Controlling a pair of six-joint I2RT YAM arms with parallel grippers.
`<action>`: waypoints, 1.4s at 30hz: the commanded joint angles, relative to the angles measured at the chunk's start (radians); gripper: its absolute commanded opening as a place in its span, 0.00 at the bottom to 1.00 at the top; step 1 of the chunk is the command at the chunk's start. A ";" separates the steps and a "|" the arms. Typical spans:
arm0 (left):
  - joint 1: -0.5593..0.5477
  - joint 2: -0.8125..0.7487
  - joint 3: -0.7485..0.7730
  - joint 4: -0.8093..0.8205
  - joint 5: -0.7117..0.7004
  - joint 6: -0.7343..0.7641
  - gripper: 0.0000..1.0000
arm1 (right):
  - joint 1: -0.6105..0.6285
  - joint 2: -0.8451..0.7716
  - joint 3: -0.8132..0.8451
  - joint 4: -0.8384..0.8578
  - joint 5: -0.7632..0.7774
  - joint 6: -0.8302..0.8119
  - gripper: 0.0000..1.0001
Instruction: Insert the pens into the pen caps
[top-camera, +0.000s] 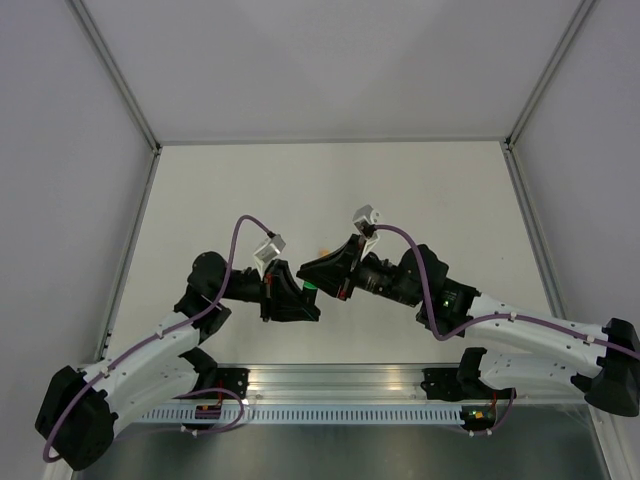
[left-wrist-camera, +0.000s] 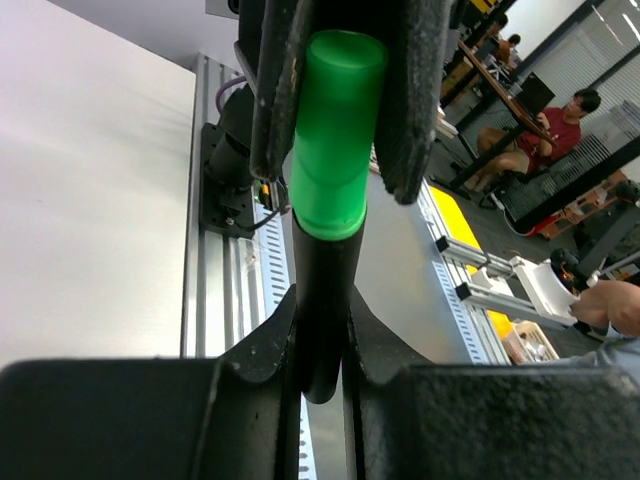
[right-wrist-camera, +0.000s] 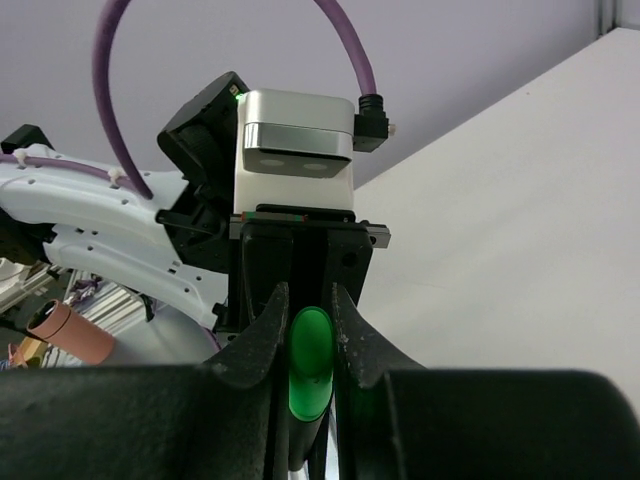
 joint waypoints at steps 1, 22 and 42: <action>0.097 -0.042 0.102 0.282 -0.208 -0.127 0.02 | 0.058 0.041 -0.101 -0.286 -0.365 0.028 0.00; 0.115 -0.037 0.137 0.194 -0.277 -0.097 0.02 | 0.139 0.081 -0.149 -0.130 -0.093 0.145 0.00; 0.249 -0.075 0.175 0.104 -0.223 -0.103 0.02 | 0.222 0.141 -0.208 -0.130 -0.126 0.157 0.00</action>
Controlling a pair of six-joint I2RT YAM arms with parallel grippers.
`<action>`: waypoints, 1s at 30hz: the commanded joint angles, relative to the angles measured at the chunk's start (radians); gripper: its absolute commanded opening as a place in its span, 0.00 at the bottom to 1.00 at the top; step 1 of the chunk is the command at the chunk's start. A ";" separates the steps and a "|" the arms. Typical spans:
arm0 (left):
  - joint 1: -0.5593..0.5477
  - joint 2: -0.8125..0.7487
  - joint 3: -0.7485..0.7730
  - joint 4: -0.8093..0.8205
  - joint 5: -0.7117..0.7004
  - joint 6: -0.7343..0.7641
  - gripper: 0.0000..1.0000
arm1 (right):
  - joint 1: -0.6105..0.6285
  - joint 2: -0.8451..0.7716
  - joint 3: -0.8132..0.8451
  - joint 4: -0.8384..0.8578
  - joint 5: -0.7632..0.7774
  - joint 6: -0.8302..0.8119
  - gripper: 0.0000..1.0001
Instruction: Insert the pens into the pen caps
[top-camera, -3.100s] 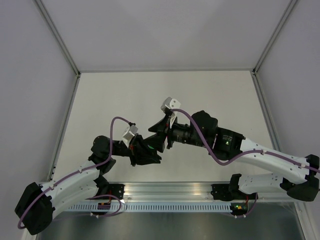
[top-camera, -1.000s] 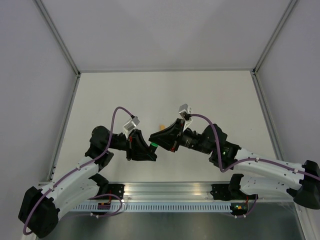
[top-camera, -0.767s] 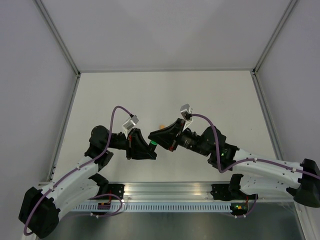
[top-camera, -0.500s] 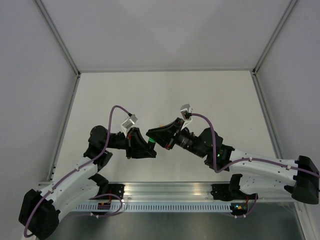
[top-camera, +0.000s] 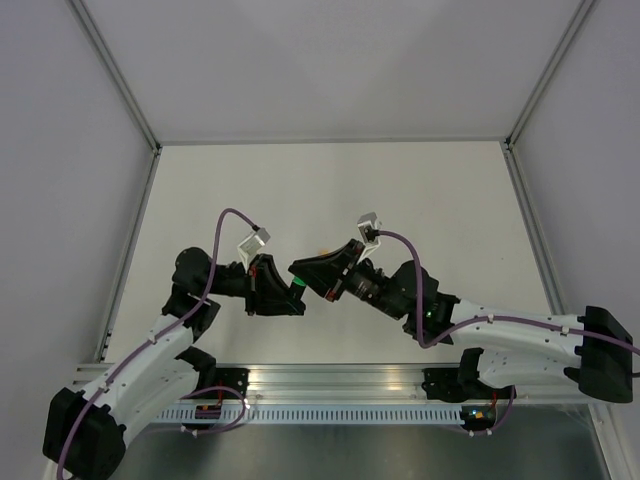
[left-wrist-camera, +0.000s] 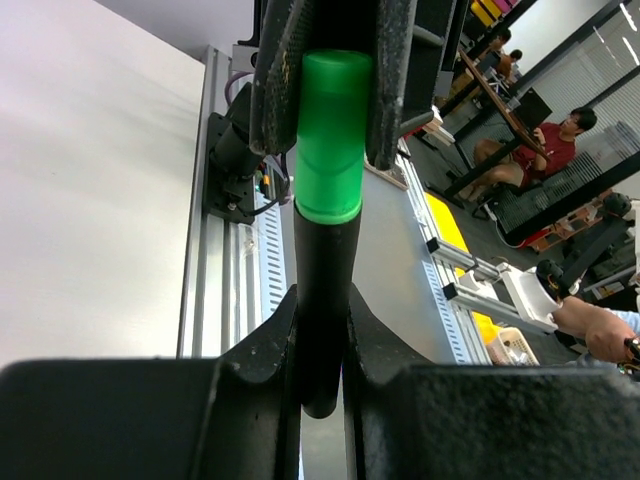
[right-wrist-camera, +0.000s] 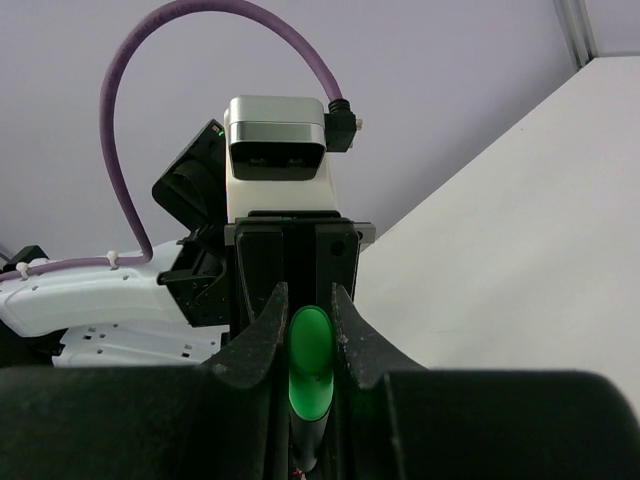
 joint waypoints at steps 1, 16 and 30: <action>0.080 -0.013 0.178 0.146 -0.374 -0.029 0.02 | 0.138 0.048 -0.115 -0.423 -0.333 0.039 0.00; 0.089 0.022 0.170 0.222 -0.374 -0.097 0.02 | 0.218 0.230 -0.123 -0.252 -0.206 0.068 0.00; 0.098 0.002 0.181 0.138 -0.377 0.000 0.02 | 0.298 0.278 -0.157 -0.090 -0.157 0.135 0.00</action>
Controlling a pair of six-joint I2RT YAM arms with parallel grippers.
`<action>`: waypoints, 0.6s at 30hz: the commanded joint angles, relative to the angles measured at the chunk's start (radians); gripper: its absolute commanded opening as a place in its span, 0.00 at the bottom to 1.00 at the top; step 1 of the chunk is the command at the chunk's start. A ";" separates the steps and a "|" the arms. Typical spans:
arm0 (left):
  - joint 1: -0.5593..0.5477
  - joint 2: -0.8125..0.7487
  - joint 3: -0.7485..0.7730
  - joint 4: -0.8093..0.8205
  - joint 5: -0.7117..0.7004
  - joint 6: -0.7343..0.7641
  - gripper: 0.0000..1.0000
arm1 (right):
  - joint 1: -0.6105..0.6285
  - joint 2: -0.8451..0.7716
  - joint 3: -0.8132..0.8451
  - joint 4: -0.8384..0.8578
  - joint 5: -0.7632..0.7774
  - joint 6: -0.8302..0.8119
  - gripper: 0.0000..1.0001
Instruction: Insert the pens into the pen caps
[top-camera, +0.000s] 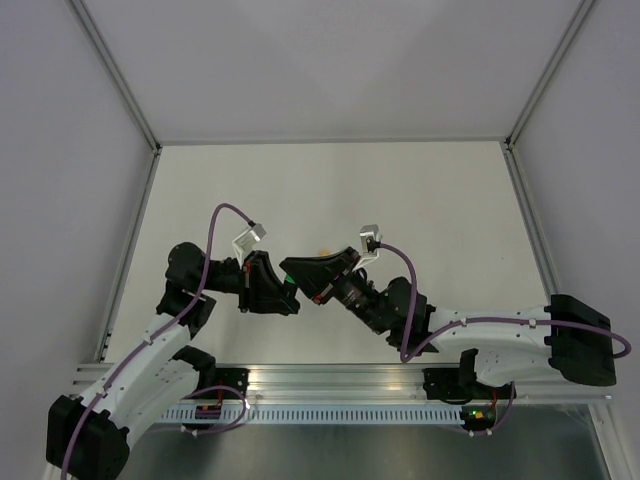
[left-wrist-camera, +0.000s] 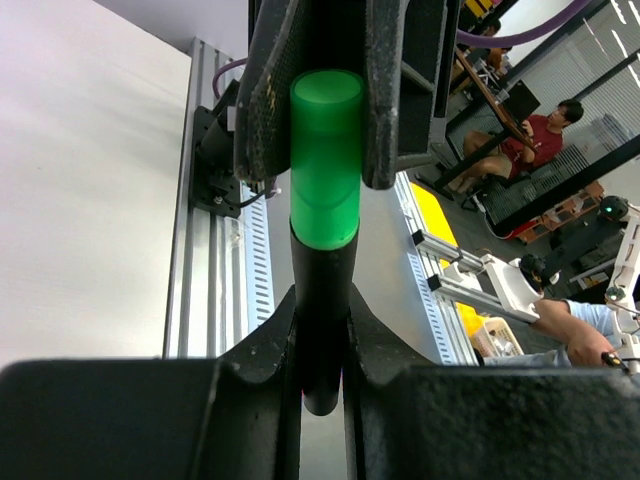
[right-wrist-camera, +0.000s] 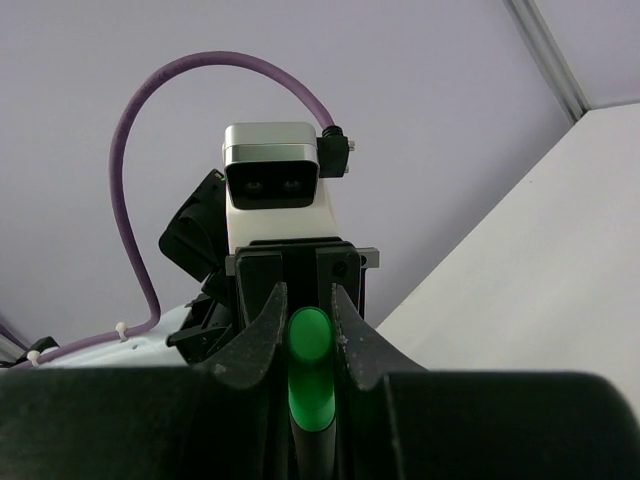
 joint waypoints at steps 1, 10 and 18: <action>0.045 -0.010 0.117 0.197 -0.456 0.048 0.02 | 0.188 0.164 -0.128 -0.363 -0.407 0.129 0.00; 0.045 0.034 0.068 0.231 -0.447 0.047 0.02 | 0.238 0.248 -0.044 -0.378 -0.262 0.098 0.00; 0.041 0.031 -0.022 0.237 -0.421 0.058 0.02 | 0.235 0.078 0.089 -0.659 0.083 -0.047 0.00</action>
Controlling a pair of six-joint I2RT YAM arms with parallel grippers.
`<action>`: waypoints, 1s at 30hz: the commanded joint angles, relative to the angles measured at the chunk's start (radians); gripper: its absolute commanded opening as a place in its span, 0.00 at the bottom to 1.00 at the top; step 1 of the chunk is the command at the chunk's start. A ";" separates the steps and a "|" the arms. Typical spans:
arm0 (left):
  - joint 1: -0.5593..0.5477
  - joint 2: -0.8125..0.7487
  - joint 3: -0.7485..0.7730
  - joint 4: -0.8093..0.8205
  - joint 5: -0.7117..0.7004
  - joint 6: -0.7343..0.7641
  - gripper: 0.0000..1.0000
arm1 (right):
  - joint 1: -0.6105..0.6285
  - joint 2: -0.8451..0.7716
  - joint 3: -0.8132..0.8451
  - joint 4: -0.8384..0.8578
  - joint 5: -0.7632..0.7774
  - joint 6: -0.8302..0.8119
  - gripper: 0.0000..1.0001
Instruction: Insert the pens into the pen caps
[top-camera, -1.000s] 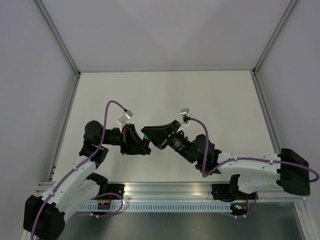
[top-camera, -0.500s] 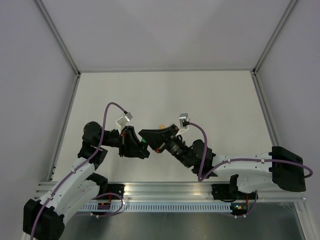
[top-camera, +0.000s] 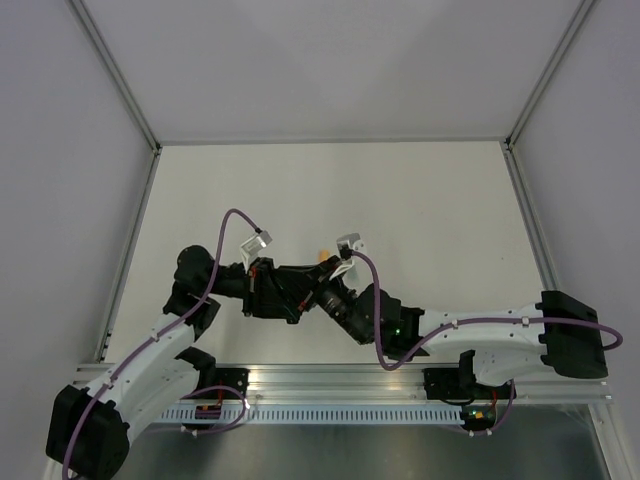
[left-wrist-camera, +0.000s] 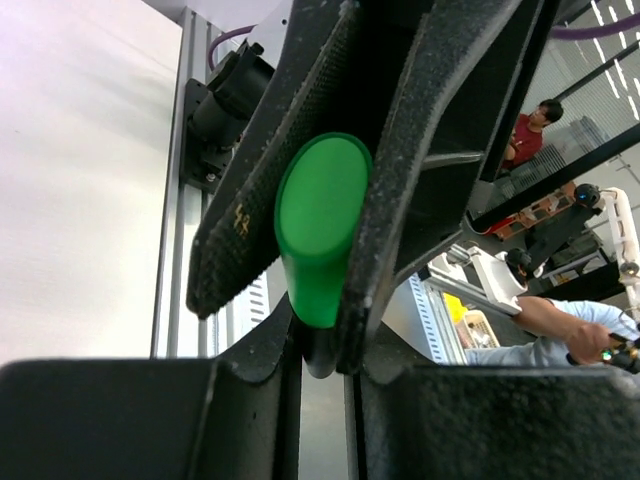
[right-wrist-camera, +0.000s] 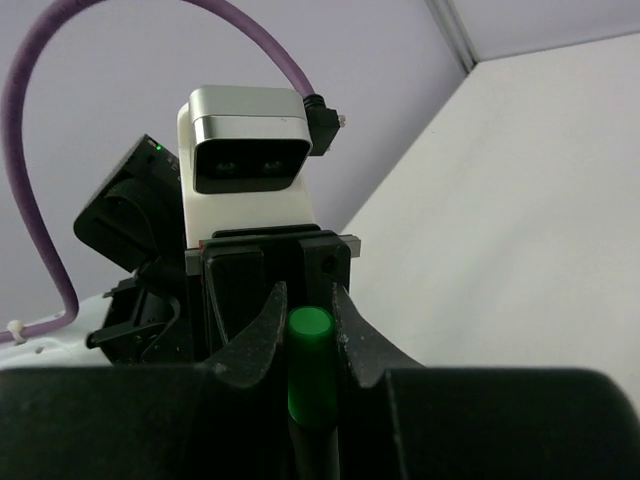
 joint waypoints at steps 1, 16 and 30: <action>0.047 -0.001 0.037 0.210 -0.441 0.052 0.02 | 0.146 -0.029 0.018 -0.500 -0.124 -0.023 0.00; 0.018 0.027 -0.009 0.213 -0.399 0.110 0.02 | 0.146 -0.223 0.032 -0.585 -0.020 -0.134 0.71; -0.298 -0.005 -0.009 0.021 -0.521 0.550 0.02 | 0.145 -0.687 -0.164 -0.801 0.152 -0.077 0.75</action>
